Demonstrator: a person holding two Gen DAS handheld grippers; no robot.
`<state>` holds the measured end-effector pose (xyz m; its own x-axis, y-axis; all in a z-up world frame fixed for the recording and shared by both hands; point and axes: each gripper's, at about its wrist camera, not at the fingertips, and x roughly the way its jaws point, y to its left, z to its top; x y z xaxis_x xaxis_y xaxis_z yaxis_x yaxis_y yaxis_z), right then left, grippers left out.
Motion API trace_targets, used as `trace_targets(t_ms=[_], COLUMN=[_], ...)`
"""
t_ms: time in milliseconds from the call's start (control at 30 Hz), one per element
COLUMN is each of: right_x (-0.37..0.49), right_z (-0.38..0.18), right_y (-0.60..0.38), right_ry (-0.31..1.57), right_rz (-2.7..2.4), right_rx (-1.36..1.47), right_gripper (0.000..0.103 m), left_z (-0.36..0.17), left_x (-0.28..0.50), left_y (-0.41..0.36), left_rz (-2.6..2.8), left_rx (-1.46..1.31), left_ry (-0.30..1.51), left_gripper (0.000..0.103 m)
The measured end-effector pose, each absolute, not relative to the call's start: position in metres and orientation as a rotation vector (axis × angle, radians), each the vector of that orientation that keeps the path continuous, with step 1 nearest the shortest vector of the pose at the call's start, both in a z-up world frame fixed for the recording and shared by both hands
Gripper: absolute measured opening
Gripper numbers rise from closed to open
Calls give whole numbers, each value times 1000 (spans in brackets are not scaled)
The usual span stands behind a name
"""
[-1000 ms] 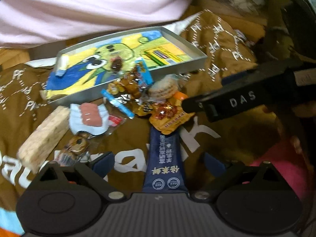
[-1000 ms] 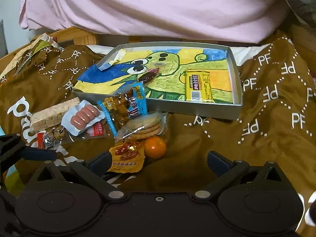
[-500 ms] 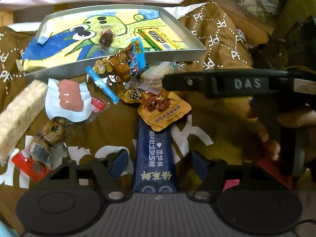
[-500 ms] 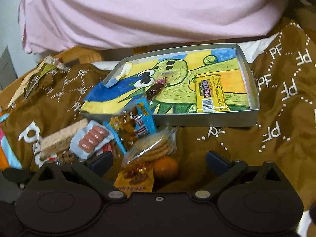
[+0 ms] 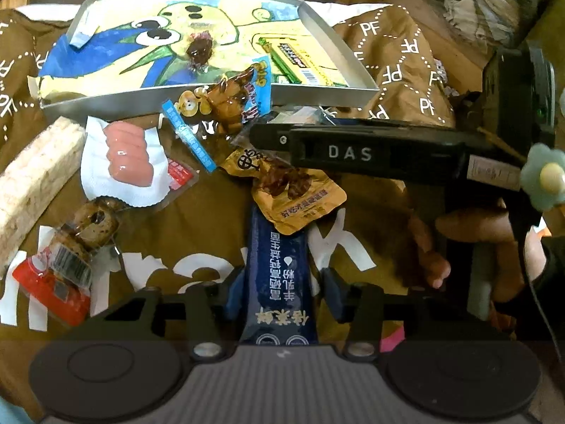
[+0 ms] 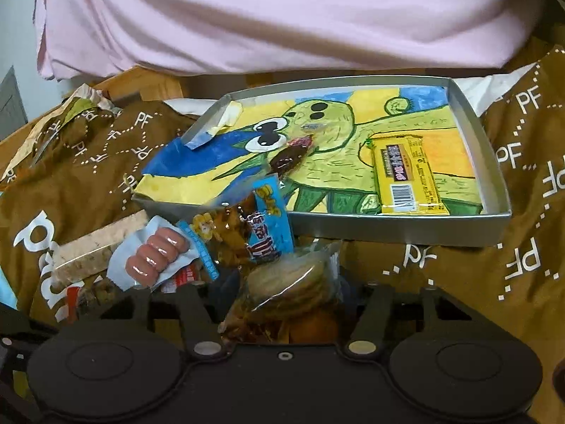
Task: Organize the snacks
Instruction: 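Move the left tool to the long blue packet while the right tool approaches the cookie packet, then grasp the blue packet with the left tool while the right tool grasps the cookie packet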
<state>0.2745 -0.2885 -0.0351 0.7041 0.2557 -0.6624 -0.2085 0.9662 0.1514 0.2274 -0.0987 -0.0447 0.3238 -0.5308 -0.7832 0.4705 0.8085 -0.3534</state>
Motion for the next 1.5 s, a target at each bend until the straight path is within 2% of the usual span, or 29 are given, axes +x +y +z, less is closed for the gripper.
trace_targets(t_ms=[400,667,1333,1500], right_x=[270,269,268,268], right_z=[-30,-28,-29,-29], right_y=[-293,-294,-293,-292], right_ry=[781,797,804,804], right_rz=[275,290,314,318], right_rx=[118,132,131,126], right_gripper=[53,53,53,53], left_z=[-40,-43,-38,-39], left_x=[239,244,253,250], left_y=[-92,-101,-88,-100], left_rz=[-645,-613,-600,-609], left_rx=[-128,-138,-231,-125], left_ry=[1133,1140,1132,1133], left_gripper=[47,51,53,53])
